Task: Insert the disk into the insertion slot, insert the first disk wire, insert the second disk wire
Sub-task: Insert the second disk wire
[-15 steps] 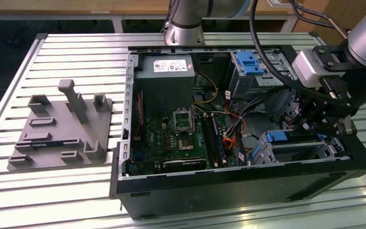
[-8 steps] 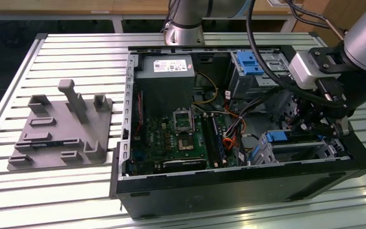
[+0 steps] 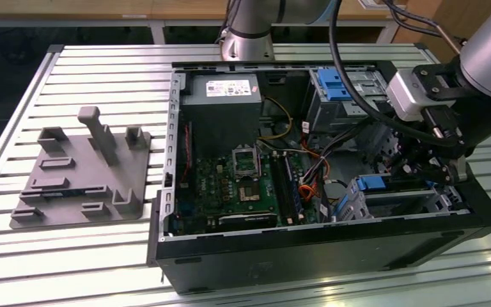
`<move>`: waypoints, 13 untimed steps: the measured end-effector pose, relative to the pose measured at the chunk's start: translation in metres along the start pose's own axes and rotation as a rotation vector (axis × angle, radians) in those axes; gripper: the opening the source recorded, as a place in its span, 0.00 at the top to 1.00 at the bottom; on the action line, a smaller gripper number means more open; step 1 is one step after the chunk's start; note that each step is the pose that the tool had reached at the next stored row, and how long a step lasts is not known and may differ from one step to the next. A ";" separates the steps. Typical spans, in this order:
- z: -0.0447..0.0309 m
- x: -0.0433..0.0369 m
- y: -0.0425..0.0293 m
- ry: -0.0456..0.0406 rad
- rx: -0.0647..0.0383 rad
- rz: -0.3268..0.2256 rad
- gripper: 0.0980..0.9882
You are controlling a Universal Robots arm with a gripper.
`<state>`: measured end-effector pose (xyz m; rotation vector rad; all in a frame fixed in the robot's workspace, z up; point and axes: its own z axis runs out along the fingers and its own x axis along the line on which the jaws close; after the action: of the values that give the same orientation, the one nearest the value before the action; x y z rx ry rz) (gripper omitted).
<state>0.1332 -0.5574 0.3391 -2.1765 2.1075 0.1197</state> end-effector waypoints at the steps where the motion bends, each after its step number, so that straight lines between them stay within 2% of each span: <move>1: 0.0000 0.0000 0.0000 0.0000 0.000 0.000 0.89; 13: -0.0003 0.0035 -0.0008 0.0002 0.000 0.000 0.89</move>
<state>0.1341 -0.5608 0.3390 -2.1767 2.1076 0.1194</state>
